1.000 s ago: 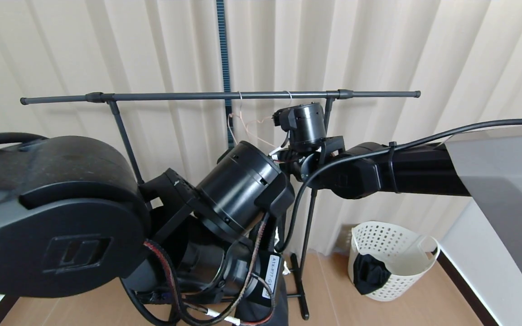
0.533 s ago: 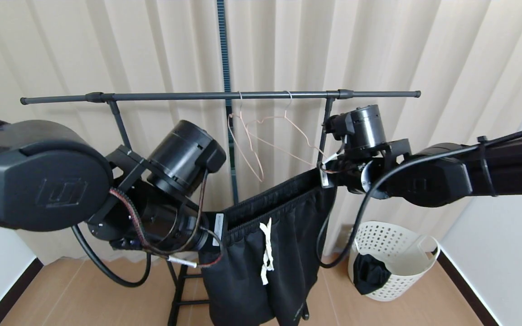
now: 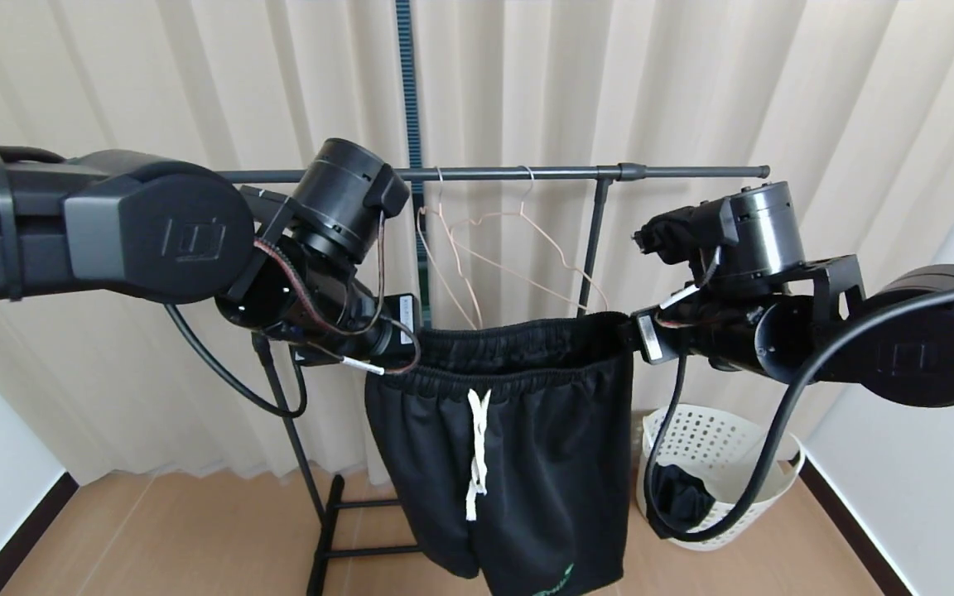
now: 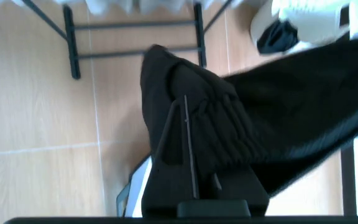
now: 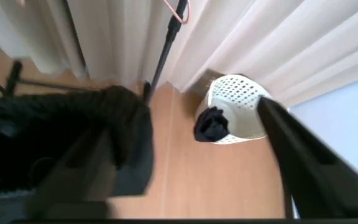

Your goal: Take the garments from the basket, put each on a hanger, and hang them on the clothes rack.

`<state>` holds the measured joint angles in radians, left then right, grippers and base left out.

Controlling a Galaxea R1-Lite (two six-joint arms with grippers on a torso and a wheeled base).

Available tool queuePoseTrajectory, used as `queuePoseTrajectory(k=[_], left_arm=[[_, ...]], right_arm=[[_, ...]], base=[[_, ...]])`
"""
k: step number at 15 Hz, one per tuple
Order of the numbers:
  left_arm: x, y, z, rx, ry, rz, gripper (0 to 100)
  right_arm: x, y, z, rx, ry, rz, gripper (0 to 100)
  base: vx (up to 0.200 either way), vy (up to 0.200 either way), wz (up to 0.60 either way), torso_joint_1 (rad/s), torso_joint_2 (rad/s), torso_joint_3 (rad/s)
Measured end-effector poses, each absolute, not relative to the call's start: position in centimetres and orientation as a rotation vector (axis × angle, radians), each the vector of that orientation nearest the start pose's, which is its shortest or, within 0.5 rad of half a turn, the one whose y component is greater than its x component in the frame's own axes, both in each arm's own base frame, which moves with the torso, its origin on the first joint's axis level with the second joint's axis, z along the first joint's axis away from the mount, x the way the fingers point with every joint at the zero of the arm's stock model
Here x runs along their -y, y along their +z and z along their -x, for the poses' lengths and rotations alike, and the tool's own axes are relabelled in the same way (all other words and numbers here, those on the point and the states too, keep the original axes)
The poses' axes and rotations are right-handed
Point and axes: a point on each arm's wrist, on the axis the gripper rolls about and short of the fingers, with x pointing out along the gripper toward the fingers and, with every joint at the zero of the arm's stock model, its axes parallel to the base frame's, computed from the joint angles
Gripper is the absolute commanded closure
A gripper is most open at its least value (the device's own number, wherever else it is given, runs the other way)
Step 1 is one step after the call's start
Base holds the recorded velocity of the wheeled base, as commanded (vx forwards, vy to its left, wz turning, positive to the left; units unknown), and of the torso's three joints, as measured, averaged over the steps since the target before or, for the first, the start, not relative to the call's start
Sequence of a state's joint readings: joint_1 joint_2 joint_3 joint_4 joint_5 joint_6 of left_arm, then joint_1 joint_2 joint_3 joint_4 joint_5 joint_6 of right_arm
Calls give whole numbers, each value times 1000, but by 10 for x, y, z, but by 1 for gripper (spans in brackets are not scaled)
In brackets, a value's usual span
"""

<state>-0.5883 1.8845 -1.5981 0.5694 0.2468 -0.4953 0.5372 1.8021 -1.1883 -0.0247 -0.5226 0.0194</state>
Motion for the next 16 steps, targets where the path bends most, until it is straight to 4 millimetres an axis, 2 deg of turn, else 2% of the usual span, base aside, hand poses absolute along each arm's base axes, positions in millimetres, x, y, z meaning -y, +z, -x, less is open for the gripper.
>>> queuePoseTrajectory(k=[3, 9, 15, 16], left_arm=[[196, 246, -306, -766, -112, 143, 100], [206, 258, -312, -714, -136, 167, 100], [207, 265, -306, -698, -152, 172, 100], [206, 266, -304, -698, -153, 171, 100]], right_arm=[[-153, 183, -273, -570, 203, 464, 0], [-144, 173, -247, -549, 495, 528, 0], [-144, 159, -245, -557, 519, 573, 0], [-144, 157, -247, -565, 519, 575, 100]], base=[[0, 0, 0, 0, 0, 0], [0, 0, 0, 0, 0, 0], [0, 0, 0, 0, 0, 0], [0, 0, 0, 0, 0, 0]])
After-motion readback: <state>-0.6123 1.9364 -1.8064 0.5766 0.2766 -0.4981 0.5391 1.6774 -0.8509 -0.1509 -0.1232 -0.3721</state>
